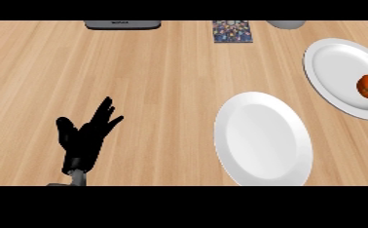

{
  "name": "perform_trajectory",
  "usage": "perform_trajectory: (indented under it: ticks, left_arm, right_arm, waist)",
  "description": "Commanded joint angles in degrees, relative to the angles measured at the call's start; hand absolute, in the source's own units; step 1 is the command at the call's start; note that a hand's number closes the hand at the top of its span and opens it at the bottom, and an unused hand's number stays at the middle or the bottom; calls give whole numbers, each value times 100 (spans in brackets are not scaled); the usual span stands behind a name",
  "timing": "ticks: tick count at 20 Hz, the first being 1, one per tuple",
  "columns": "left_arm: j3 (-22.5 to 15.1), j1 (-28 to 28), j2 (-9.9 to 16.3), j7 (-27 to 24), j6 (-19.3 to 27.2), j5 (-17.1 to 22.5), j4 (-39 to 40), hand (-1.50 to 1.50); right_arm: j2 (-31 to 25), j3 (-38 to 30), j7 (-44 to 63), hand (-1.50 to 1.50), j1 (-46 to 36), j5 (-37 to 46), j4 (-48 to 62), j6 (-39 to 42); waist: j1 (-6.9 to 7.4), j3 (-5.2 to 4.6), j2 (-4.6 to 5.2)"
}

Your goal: Pick the squash from the plate and place it in the plate

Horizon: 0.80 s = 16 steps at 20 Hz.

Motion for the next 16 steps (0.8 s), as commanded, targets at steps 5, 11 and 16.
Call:
perform_trajectory:
  ticks: [5, 11, 16]
  left_arm:
    - [143, 126, 13, -102, -117, -2, 230, 0]
    - [-36, 131, -207, -94, 28, -279, 271, 0]
    - [223, 91, -5, 0, -274, -69, 189, 0]
  right_arm:
    - [1443, 632, -260, -150, 1405, -652, -1840, 929]
    - [1774, 1905, 1196, -150, 2315, 30, -3165, 523]
    - [1788, 3020, 2341, -150, 3222, 484, -4030, 294]
  waist:
    - [-64, -38, -4]
    - [-20, -37, 6]
    - [-14, -38, 13]
